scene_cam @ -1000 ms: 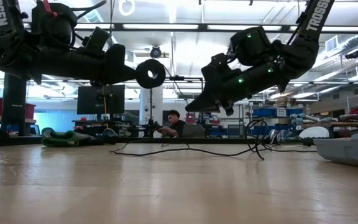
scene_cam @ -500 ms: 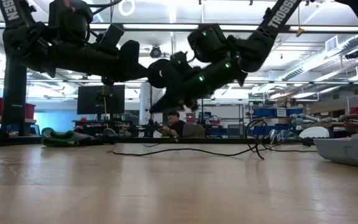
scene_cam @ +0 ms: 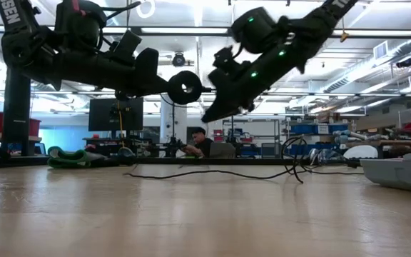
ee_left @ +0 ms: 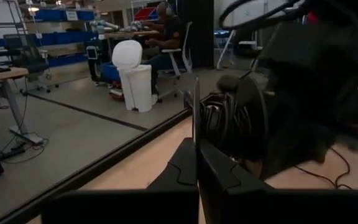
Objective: Coil cords
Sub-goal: Coil the black wire
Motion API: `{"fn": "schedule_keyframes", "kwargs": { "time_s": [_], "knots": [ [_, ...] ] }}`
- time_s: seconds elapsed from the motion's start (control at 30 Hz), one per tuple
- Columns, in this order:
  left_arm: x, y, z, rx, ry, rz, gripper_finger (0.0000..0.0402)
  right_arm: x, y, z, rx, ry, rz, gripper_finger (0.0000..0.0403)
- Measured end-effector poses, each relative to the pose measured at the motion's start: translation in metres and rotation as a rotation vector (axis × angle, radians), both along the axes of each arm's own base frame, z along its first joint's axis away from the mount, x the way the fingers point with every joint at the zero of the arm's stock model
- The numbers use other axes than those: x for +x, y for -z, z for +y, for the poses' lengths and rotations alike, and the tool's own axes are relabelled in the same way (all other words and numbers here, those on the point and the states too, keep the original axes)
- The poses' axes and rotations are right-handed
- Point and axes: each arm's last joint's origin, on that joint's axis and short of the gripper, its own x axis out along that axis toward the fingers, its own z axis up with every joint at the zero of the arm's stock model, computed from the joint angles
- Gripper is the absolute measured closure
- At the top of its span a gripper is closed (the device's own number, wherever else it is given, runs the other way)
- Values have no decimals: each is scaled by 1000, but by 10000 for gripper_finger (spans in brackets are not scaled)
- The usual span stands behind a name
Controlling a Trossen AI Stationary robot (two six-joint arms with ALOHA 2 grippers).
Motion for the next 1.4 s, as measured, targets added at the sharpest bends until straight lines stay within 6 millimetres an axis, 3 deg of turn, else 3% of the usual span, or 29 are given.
{"fn": "schedule_keyframes", "kwargs": {
  "time_s": [0.13, 0.27, 0.57, 0.8, 1.03, 1.23, 1.4],
  "knots": [
    [-1, 4, 0, -37, -17, 17, 402, -13, -13, 3, -4, -24, -69, 403],
    [-1, 6, 1, -42, -18, 27, 402, -13, -24, 5, -3, -75, -108, 403],
    [-2, 4, 1, -58, -37, 0, 402, -10, -27, 7, 35, -136, -119, 403],
    [-1, -2, 2, -53, -31, -73, 402, -4, -7, 7, 121, -130, -74, 403],
    [-2, -3, 8, -76, -55, -98, 402, 27, 16, 11, 241, -296, -96, 403],
    [-3, 2, 12, -81, -79, -44, 402, 45, 3, 15, 173, -411, -122, 403],
    [-2, 9, 12, -104, -64, 33, 402, 47, -30, 7, 84, -439, -172, 403]
  ]
}}
